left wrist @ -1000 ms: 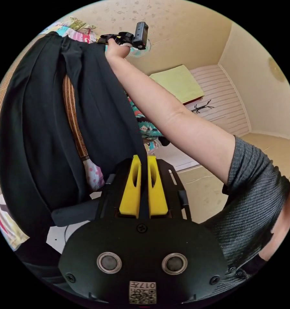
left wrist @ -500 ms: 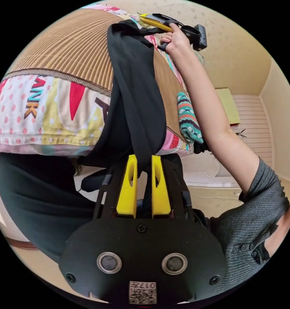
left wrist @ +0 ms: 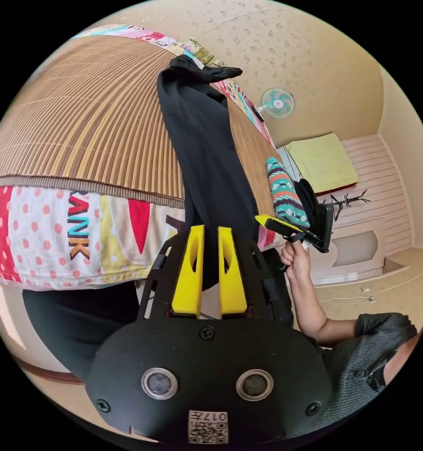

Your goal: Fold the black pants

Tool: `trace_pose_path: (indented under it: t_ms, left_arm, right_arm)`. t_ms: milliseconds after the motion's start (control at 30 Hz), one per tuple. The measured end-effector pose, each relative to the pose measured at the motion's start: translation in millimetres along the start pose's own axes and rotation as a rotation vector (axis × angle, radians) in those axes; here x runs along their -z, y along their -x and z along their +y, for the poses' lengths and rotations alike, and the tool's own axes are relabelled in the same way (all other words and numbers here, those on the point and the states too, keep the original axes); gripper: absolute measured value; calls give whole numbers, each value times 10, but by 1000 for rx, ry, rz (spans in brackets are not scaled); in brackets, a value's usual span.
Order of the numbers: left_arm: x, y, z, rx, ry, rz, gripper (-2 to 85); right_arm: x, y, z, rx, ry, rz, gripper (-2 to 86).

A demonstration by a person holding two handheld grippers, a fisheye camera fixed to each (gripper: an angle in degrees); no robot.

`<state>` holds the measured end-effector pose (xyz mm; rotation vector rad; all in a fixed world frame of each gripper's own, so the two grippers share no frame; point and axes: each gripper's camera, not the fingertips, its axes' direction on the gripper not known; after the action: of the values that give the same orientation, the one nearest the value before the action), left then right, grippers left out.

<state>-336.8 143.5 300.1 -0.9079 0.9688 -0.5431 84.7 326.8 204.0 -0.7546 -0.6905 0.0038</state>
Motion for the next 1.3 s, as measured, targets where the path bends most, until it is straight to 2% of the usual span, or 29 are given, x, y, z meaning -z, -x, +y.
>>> trace_pose_path:
  t_ms: [67,200,267,400,533,600,667,767,833,933,1033,1100,1133,1200,1300]
  left_arm:
    - [-12,-54,-53,-71,6,103,6]
    - [117,-96,108,-215,-78,273,-3]
    - [-38,158,225,-88,-22,226,-2]
    - [-342,460,432,83,13,187,16]
    - [-201,326,596,45,-174,107,77]
    - [-159,265,546,-1,-242,121,98]
    - [-309,269,326,-45,-230,148,111]
    - [-694,349,134,-4,-155,3,134]
    - [-857,334,190,-36,-132,-3,132]
    - [-1079,290,480,-63,-73,5,126]
    - [-1250,347,704,-40,28,21,123]
    - [-1328,540,745,10,57,78,96]
    - [-1382,697,751,41,89,135,73]
    - [-1390,841,808,18,113,272,48]
    - [-1041,737,1026,-162,39,411,42]
  right_arm:
    - [220,63,39,20,-48,-39,26]
    - [692,199,394,12,-210,-90,17]
    - [675,137,530,-8,-222,-59,17]
    - [175,-298,427,-84,42,-116,23]
    - [434,-642,358,-119,-92,-197,56]
    - [501,-896,123,-122,-109,-233,109]
    - [493,-1060,-61,-132,-128,-223,130]
    - [349,-1215,-308,-118,-95,-200,139]
    - [284,-1247,-329,-109,-69,-205,142]
    - [279,-1312,-160,-103,-21,-337,144]
    - [373,-1529,67,-152,-61,-420,140]
    - [259,-1864,36,-244,41,-542,99]
    - [197,-1951,16,-269,85,-587,85]
    - [182,-2169,7,-245,144,-801,50]
    - [789,-2186,132,-113,14,-916,30]
